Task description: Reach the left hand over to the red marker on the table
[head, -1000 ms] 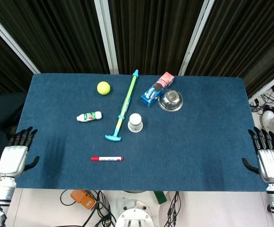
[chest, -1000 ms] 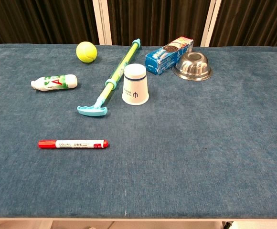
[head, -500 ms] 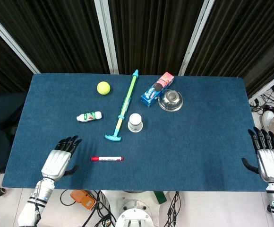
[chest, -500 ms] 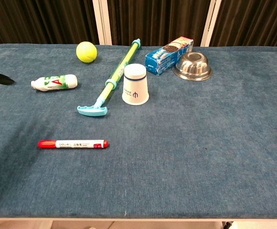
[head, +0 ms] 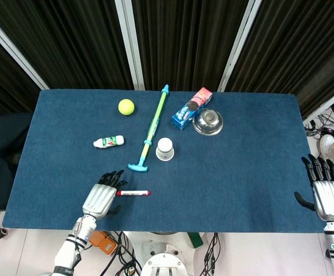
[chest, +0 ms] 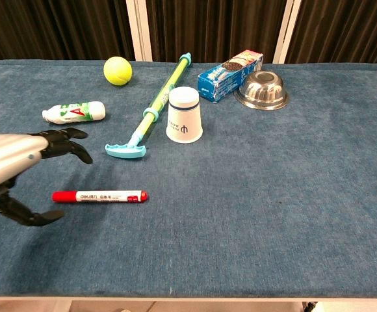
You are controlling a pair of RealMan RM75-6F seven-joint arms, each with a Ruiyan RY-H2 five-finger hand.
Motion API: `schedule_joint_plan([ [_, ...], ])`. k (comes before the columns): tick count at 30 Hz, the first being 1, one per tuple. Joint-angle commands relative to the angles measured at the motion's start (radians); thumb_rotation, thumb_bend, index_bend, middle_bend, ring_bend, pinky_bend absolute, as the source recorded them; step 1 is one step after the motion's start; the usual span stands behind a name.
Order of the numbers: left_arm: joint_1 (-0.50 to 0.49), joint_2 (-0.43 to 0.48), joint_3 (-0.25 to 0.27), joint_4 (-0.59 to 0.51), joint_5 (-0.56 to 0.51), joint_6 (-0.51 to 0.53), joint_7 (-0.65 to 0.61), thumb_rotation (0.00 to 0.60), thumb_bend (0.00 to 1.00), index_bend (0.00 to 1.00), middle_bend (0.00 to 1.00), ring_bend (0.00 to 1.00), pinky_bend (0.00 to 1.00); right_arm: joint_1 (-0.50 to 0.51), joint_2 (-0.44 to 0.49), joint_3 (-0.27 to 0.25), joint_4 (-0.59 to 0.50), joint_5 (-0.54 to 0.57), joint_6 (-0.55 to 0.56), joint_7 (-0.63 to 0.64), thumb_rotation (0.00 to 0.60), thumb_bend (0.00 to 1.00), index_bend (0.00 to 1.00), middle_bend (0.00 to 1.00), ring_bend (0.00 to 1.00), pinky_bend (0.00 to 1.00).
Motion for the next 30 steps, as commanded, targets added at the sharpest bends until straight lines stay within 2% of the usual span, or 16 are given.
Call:
schedule_joint_plan([
  [1,-0.02,-0.05,-0.009,0.019,-0.034,0.002,0.04,0.6,0.22,0.26,0.0,0.0,0.1,0.0,0.0,0.0,-0.001,0.001,-0.001,0.0,0.6,0.35,0.11,0.08,0.07,0.0],
  [8,-0.065,-0.124,-0.029,0.066,-0.091,-0.017,0.087,0.6,0.22,0.31,0.0,0.0,0.1,0.0,0.002,0.001,0.0,0.002,0.0,0.004,0.6,0.35,0.11,0.08,0.06,0.0],
  [17,-0.119,-0.146,-0.071,0.119,-0.148,-0.025,0.106,0.6,0.23,0.37,0.0,0.0,0.1,0.003,0.002,0.001,0.001,0.002,-0.005,0.002,0.6,0.35,0.11,0.08,0.07,0.0],
  [30,-0.154,-0.161,-0.05,0.142,-0.193,-0.021,0.108,0.6,0.27,0.45,0.0,0.0,0.1,0.004,0.003,0.001,-0.001,0.007,-0.008,0.0,0.6,0.35,0.11,0.08,0.06,0.0],
])
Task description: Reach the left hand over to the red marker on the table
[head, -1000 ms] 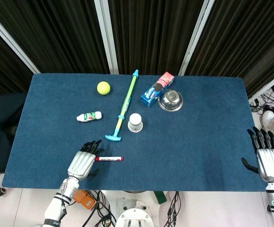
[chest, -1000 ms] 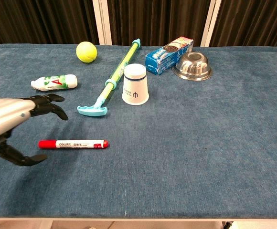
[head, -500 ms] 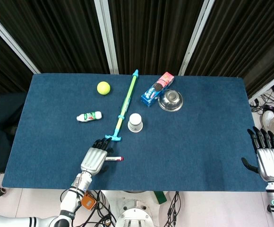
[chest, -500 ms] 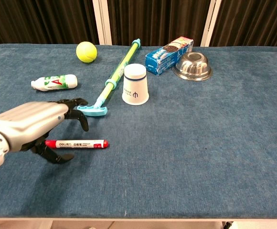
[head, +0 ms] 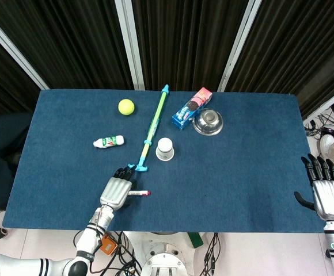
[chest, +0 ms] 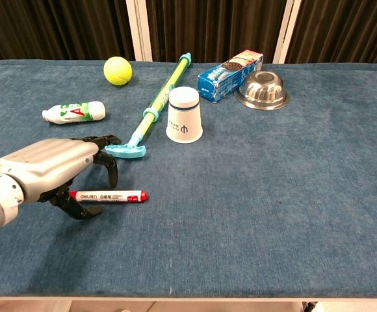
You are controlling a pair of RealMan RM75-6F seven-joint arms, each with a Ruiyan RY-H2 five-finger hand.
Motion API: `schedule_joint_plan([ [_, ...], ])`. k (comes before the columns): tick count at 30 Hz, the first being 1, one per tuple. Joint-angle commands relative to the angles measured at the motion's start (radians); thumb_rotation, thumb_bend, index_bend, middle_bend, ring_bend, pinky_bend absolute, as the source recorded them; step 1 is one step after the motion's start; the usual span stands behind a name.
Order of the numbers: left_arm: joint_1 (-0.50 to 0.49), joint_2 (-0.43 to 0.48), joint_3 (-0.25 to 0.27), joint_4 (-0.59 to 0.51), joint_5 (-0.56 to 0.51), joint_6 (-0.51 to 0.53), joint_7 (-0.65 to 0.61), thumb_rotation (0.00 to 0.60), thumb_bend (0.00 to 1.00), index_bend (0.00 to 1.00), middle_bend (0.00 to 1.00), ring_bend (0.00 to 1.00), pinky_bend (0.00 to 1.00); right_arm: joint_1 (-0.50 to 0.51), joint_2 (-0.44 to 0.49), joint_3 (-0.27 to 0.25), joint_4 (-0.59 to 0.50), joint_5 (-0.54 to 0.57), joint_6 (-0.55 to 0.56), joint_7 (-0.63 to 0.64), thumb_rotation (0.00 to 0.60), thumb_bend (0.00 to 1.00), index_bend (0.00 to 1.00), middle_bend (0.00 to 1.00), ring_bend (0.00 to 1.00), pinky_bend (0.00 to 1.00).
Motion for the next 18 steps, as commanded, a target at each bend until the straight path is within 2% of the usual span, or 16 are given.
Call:
schedule_joint_plan([
  [1,-0.006,-0.005,0.001,0.006,-0.001,0.002,-0.005,0.6,0.28,0.45,0.0,0.0,0.1,0.0,0.0,0.0,0.0,0.001,-0.001,0.0,0.6,0.35,0.11,0.08,0.06,0.0],
  [10,-0.021,-0.012,0.01,0.022,-0.029,0.008,-0.005,0.6,0.31,0.51,0.0,0.0,0.1,0.002,0.001,0.0,-0.001,0.003,-0.005,0.003,0.6,0.35,0.11,0.08,0.06,0.0],
  [18,-0.038,0.014,0.003,-0.004,-0.015,0.029,-0.005,0.6,0.45,0.55,0.0,0.0,0.1,0.002,0.003,0.0,-0.003,0.004,-0.005,0.01,0.6,0.35,0.11,0.08,0.06,0.0],
])
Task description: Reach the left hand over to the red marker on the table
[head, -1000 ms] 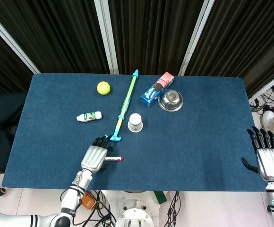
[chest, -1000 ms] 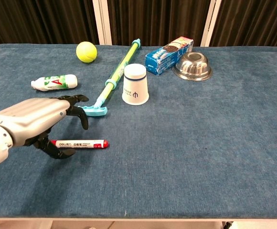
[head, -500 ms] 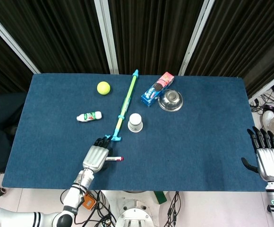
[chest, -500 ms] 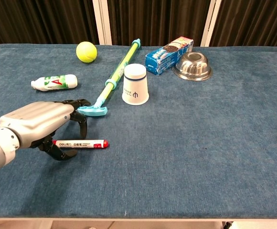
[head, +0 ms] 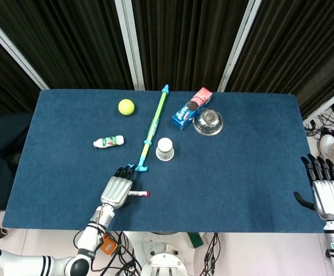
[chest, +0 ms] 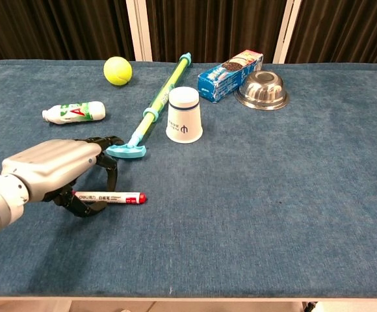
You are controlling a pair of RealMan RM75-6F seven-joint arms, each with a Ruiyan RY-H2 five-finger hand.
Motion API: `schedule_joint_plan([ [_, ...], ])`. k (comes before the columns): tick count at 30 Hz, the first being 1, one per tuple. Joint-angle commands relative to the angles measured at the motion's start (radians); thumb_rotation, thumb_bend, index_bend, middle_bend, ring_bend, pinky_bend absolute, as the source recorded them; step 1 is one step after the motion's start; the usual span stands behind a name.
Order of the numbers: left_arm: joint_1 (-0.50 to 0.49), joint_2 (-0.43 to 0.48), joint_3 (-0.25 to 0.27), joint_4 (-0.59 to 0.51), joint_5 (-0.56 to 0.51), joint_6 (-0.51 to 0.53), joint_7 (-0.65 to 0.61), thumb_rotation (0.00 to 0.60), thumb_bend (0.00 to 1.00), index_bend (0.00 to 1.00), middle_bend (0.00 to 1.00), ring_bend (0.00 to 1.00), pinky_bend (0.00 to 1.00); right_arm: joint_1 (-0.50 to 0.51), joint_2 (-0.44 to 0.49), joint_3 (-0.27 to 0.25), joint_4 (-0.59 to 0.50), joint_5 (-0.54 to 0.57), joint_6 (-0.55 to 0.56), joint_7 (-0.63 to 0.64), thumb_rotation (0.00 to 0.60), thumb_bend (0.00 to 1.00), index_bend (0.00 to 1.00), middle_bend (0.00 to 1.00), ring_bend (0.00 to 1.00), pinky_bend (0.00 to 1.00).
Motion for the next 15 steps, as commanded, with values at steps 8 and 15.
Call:
schedule_joint_plan([
  [8,-0.038,0.182,-0.064,-0.207,0.059,0.052,0.038,0.6,0.49,0.55,0.0,0.0,0.1,0.0,0.001,-0.002,-0.001,-0.004,0.0,0.004,0.6,0.35,0.11,0.08,0.06,0.0],
  [15,-0.061,0.383,-0.152,-0.406,0.067,0.08,0.033,0.6,0.48,0.55,0.0,0.0,0.1,-0.002,0.001,-0.002,-0.003,0.0,0.002,0.003,0.6,0.35,0.11,0.08,0.06,0.0],
])
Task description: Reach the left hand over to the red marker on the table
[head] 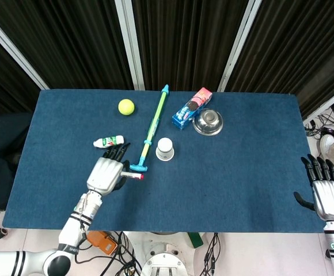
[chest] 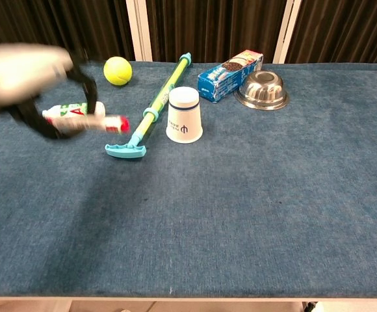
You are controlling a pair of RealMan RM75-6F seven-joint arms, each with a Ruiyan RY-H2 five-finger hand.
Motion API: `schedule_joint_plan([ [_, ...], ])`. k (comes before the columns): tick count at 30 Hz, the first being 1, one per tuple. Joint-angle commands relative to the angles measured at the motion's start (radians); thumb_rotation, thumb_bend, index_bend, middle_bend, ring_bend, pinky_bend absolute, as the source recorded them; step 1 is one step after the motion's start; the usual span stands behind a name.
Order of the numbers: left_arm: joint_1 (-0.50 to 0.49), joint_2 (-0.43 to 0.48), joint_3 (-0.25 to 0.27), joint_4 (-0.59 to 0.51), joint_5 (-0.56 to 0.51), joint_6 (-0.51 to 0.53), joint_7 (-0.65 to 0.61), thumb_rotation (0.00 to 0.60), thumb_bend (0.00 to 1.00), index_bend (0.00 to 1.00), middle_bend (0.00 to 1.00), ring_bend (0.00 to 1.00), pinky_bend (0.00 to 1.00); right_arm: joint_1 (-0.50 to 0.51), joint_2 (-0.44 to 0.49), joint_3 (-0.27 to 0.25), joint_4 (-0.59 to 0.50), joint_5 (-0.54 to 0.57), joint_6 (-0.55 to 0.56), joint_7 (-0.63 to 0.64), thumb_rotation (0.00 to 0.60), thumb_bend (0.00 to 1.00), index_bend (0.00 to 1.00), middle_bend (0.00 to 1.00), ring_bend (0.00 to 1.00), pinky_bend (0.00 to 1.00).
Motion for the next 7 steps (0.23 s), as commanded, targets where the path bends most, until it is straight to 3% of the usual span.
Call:
schedule_joint_plan([
  [1,-0.016,0.117,-0.063,-0.116,-0.005,0.02,-0.011,0.6,0.48,0.55,0.0,0.0,0.1,0.0,0.0,-0.001,-0.001,0.0,-0.001,-0.002,0.6,0.35,0.11,0.08,0.06,0.0],
  [7,-0.043,0.234,-0.129,-0.208,-0.051,0.023,-0.031,0.6,0.47,0.55,0.0,0.0,0.1,-0.001,-0.003,-0.003,-0.002,-0.005,0.003,-0.011,0.6,0.35,0.11,0.08,0.06,0.0],
])
